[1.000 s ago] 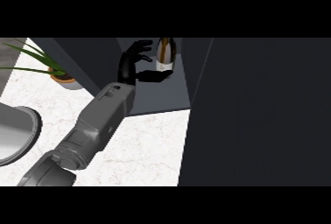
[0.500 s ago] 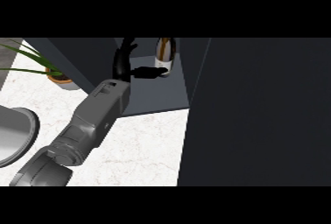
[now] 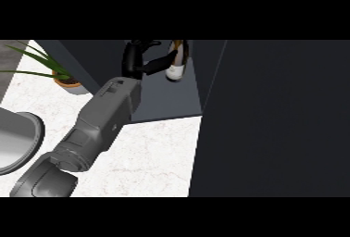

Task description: Pick up the wine, place it into the cabinet and close the cabinet

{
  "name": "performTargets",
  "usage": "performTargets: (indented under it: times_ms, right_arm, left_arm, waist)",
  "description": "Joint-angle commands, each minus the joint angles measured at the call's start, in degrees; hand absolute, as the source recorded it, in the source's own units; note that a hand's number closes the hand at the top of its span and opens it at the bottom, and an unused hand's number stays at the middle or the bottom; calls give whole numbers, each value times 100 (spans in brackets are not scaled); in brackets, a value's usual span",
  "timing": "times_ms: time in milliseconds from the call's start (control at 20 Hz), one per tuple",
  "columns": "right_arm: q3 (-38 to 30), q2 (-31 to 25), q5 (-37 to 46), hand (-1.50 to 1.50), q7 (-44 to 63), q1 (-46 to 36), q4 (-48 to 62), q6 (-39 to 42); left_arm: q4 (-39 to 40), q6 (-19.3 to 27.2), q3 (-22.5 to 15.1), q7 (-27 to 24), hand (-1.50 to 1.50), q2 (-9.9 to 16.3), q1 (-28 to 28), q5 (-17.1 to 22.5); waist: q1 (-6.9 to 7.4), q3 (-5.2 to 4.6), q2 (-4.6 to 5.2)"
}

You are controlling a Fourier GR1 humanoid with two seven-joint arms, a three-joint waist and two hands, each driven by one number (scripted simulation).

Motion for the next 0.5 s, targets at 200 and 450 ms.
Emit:
performTargets:
  times_ms: [200,450]
  right_arm:
    - [-110,-337,-251,-150,260,463,-1038,44]
    - [52,-255,-87,-150,162,580,-885,-29]
  left_arm:
    - [-197,-1033,237,-129,150,-45,-155,198]
    - [-206,-1037,277,111,-150,-244,-442,190]
  waist:
    - [129,8,-71]
    - [274,12,-122]
